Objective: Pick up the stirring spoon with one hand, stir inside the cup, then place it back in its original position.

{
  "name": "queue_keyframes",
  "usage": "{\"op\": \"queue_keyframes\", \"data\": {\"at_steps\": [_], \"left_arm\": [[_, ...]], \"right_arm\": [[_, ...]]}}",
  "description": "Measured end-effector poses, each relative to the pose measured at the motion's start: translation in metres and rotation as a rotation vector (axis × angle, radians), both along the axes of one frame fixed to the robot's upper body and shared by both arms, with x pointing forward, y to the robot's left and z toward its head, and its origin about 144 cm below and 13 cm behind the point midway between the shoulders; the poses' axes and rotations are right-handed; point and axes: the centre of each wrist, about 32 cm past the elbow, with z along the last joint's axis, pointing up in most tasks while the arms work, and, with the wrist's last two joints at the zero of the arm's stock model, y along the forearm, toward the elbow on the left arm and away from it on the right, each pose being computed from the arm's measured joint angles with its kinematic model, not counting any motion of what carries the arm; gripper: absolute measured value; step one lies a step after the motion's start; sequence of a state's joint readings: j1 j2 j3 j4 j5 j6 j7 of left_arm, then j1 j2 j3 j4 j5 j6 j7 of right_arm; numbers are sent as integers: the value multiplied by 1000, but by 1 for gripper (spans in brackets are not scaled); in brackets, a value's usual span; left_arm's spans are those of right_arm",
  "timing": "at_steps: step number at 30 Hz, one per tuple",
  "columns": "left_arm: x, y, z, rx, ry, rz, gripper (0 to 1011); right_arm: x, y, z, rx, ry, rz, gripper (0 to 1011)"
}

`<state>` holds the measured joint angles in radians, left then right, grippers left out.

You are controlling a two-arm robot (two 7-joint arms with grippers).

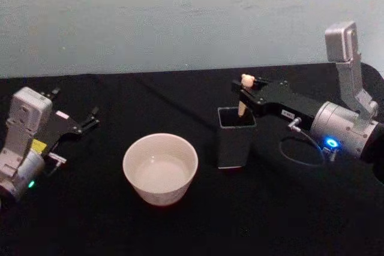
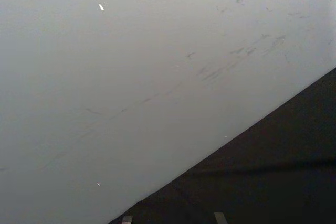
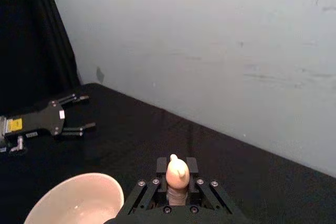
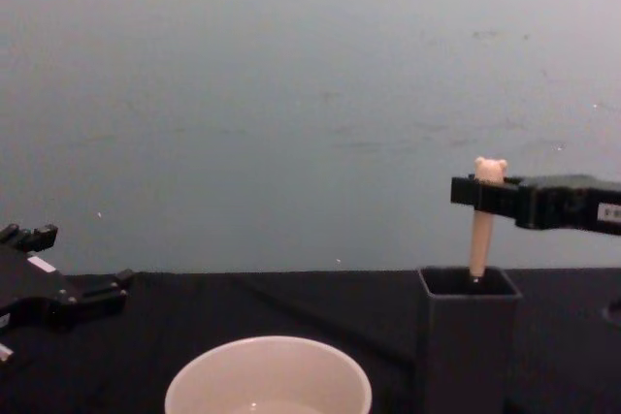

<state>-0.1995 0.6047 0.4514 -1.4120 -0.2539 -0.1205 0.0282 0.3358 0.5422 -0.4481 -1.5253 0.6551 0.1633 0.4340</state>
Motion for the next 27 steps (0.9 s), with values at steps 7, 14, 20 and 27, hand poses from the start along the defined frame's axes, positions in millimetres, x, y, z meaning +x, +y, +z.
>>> {"op": "queue_keyframes", "data": {"at_steps": [7, 14, 20, 27], "left_arm": [[0, 0, 0, 0, 0, 0, 1001], [0, 0, 0, 0, 0, 0, 1002], [0, 0, 0, 0, 0, 0, 1001], [0, 0, 0, 0, 0, 0, 1002]], "right_arm": [[1, 1, -6, -24, 19, 7, 215], [1, 1, -10, -41, 32, 12, 215], [2, 2, -13, -53, 40, 17, 215], [2, 4, -16, -66, 52, 21, 215]]}}
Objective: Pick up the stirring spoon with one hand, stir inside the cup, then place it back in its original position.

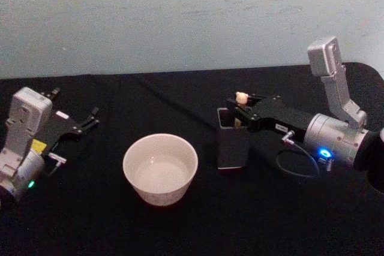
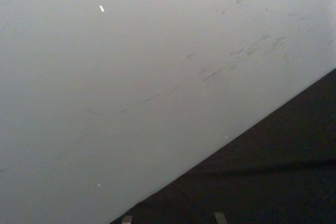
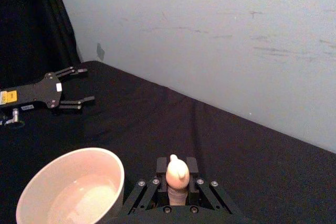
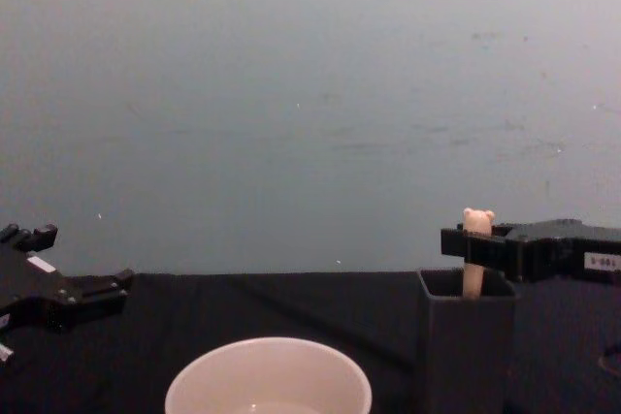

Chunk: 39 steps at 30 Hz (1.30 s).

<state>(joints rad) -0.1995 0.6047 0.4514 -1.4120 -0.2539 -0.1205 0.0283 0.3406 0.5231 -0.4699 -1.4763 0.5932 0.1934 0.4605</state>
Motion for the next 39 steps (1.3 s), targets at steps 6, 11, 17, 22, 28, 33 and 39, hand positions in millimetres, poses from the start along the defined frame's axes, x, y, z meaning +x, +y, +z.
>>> {"op": "queue_keyframes", "data": {"at_steps": [6, 11, 17, 22, 28, 33, 39], "left_arm": [[0, 0, 0, 0, 0, 0, 1001], [0, 0, 0, 0, 0, 0, 1001], [0, 0, 0, 0, 0, 0, 1001], [0, 0, 0, 0, 0, 0, 1002], [0, 0, 0, 0, 0, 0, 1002], [0, 0, 0, 0, 0, 0, 1001], [0, 0, 0, 0, 0, 0, 1001]], "right_arm": [[0, 0, -1, -10, 2, 2, 215], [-1, 1, -2, -14, -1, -3, 215], [-1, 1, -2, -13, -2, -3, 215], [-1, 1, -1, -12, -3, -3, 215], [-1, 0, -1, -12, -3, -3, 246], [-1, 0, -1, -12, -3, -3, 380], [-1, 0, -1, -11, -3, -3, 582]]}}
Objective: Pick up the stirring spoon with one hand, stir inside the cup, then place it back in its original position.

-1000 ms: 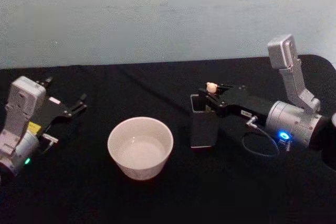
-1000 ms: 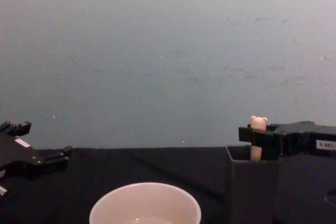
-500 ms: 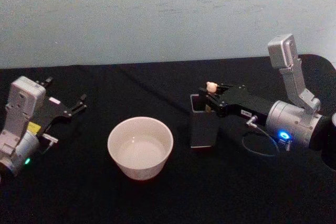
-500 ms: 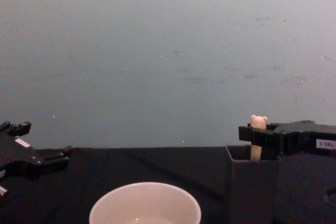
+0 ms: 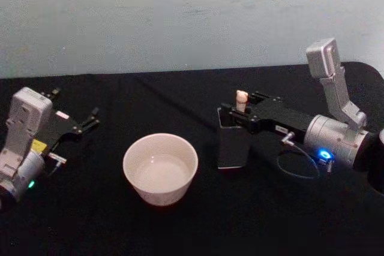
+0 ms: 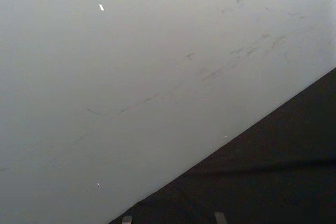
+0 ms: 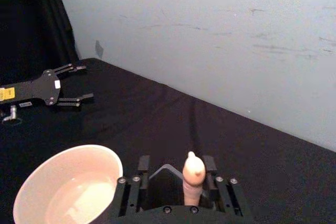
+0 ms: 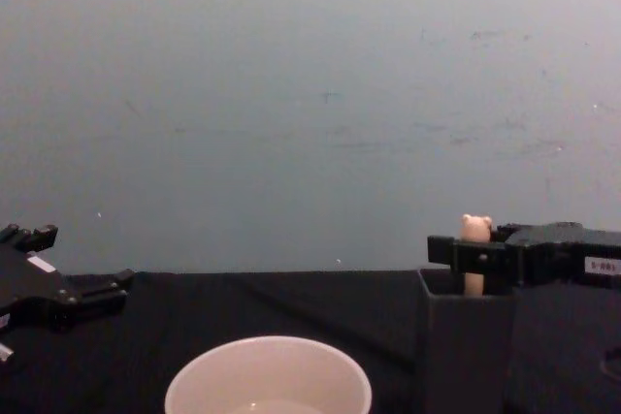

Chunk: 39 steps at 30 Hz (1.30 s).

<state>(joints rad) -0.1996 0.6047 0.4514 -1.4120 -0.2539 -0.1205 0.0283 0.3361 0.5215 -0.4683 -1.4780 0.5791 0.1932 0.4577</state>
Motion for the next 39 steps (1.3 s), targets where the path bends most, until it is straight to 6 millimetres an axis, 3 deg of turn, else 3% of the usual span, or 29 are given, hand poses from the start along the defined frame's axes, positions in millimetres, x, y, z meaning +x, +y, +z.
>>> {"op": "queue_keyframes", "data": {"at_steps": [7, 14, 26, 32, 39], "left_arm": [[0, 0, 0, 0, 0, 0, 1001], [0, 0, 0, 0, 0, 0, 1001], [0, 0, 0, 0, 0, 0, 1001], [0, 0, 0, 0, 0, 0, 1001], [0, 0, 0, 0, 0, 0, 1001]], "right_arm": [[0, 0, 0, 1, 0, 0, 820], [-1, 0, 0, 9, -9, -11, 997], [-1, -1, 8, 77, -85, -135, 1002], [-5, 1, 7, 124, -171, -329, 1002], [-10, 9, -9, 75, -232, -556, 1002]]}}
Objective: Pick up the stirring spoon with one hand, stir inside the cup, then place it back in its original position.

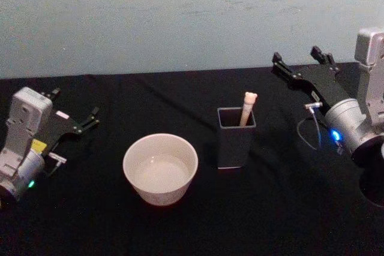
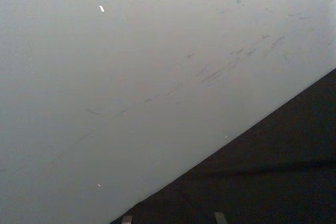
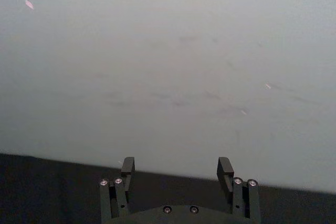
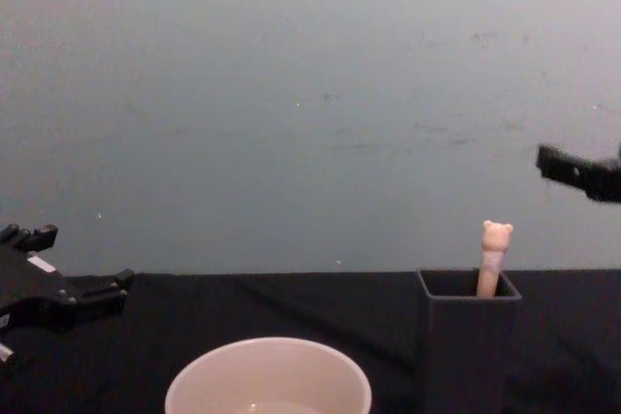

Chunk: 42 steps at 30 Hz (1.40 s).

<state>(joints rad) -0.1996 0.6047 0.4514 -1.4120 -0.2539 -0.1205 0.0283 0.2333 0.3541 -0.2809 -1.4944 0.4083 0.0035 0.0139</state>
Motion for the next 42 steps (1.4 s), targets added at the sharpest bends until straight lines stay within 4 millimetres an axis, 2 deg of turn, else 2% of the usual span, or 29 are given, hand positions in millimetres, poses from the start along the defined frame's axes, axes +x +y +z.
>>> {"op": "queue_keyframes", "data": {"at_steps": [4, 12, 18, 42], "left_arm": [[0, 0, 0, 0, 0, 0, 1001], [0, 0, 0, 0, 0, 0, 1001], [0, 0, 0, 0, 0, 0, 1002], [0, 0, 0, 0, 0, 0, 1001]], "right_arm": [[0, 0, -9, -26, 33, -45, 1002], [-1, 1, -41, -113, 166, -97, 1002], [0, 1, -54, -141, 217, -112, 1002], [1, 0, -57, -148, 235, -117, 1002]]}}
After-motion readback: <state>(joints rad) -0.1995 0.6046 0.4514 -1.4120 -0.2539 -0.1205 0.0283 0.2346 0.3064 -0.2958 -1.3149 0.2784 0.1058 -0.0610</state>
